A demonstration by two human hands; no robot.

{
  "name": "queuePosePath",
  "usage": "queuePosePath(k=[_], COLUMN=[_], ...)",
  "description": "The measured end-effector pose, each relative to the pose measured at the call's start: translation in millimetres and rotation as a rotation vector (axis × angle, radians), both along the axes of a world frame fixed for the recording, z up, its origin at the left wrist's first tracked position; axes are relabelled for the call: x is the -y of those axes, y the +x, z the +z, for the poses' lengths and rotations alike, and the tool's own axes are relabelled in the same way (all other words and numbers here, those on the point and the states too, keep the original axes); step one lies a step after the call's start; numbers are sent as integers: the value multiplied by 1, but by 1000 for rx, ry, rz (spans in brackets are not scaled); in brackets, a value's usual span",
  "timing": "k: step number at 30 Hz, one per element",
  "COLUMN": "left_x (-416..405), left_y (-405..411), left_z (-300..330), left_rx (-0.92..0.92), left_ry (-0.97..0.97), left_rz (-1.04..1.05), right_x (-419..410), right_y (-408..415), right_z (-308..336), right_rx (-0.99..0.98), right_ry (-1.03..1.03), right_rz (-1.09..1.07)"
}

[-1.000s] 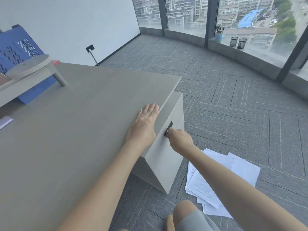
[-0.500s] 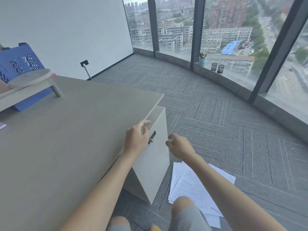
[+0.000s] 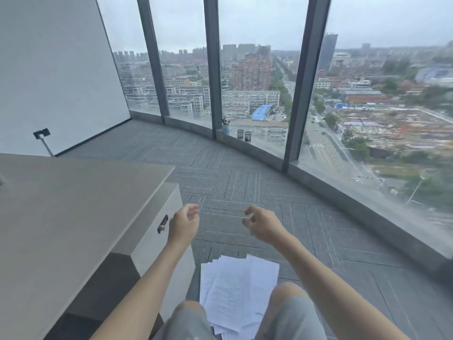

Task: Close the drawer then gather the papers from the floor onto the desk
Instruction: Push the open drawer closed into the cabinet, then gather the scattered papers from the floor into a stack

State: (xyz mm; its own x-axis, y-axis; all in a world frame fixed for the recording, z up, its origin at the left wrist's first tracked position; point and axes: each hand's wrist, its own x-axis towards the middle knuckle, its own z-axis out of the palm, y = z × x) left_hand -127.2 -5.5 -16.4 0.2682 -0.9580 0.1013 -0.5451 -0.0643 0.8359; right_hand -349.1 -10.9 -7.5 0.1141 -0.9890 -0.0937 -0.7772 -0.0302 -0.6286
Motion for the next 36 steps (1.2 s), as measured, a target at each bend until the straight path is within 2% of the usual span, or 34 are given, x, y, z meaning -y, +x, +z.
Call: queuePosePath(k=[8,16,27,36], left_x=[24,74,151,196], left_y=[-14,-19,-16,-7], left_z=[-28,-92,-222,-382], left_rx=[-34,-78,-131,-123], left_ry=[101,248,490,738], left_rz=[-35,10,80,59], right_x=[2,57,158,210], right_y=[-34,-47,-62,-57], right_z=[-8,-76,-210,-376], right_rx=[-24,-73,28,14], right_ry=[83,250,373,587], right_rz=[-72,-73,-174,-235])
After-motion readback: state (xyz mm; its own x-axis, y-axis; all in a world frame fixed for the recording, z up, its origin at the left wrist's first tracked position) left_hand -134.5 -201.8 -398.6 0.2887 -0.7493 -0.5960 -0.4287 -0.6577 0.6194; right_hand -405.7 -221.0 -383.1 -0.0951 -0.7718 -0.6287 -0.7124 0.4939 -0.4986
